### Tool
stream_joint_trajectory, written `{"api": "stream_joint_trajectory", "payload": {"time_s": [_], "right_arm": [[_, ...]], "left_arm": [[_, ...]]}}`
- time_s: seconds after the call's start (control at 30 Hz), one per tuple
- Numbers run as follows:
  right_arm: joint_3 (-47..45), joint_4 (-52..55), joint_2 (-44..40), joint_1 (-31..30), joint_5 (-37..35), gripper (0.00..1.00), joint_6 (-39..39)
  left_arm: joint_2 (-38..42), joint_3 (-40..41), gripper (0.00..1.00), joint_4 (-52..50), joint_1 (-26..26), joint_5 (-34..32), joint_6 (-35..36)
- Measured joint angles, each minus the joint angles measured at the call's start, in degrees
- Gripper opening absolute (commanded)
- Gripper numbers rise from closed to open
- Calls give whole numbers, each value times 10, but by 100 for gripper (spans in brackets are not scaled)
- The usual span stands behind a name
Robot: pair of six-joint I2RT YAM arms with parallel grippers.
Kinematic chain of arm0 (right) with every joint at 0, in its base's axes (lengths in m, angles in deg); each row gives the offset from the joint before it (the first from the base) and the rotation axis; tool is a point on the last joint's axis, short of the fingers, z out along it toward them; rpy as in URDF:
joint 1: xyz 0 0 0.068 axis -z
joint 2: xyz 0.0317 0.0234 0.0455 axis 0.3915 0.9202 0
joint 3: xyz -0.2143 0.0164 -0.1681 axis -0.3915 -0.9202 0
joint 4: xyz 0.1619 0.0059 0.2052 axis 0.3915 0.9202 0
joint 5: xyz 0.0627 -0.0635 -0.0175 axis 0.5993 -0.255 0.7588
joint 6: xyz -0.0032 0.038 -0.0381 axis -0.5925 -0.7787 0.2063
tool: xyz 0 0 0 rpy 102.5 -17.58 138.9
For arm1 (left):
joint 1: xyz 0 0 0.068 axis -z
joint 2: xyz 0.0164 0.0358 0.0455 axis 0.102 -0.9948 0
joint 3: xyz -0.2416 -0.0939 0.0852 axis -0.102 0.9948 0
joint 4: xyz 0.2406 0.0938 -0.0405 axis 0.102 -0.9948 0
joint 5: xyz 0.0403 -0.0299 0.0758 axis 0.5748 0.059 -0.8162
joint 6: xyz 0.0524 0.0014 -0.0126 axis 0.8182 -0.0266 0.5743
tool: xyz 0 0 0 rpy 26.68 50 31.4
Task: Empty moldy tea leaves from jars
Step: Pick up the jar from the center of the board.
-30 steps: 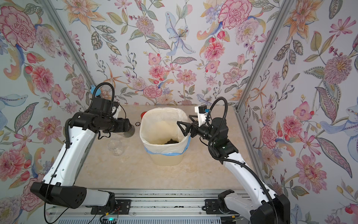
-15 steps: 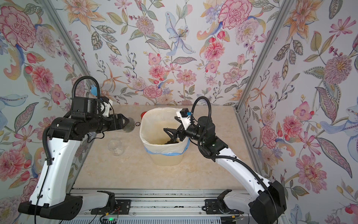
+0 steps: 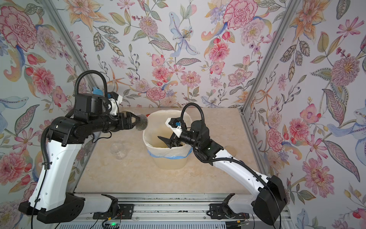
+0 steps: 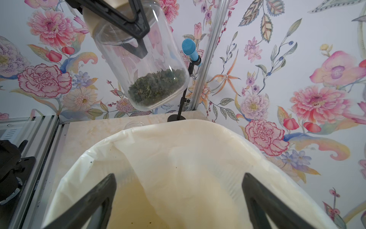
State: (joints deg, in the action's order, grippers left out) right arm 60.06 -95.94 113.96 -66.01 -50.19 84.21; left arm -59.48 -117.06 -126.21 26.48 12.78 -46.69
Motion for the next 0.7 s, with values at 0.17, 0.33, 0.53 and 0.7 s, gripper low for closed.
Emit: {"api": "stream_joint_trajectory", "payload": {"time_s": [0.17,0.33,0.53,0.7], "right_arm": [[0,-5,0,-6,-18,100,22],[0,-4,-5,-17,-46,100,48],[-2,9,-43,-38,-120,100,92],[-13,9,-95,-52,-184,100,120]], "left_arm": [[-47,-40,45,-1,57,-14,-4],[-111,-114,46,-8,99,-19,-4],[-168,-181,46,-17,137,-30,-4],[-197,-203,45,-18,157,-26,-4]]}}
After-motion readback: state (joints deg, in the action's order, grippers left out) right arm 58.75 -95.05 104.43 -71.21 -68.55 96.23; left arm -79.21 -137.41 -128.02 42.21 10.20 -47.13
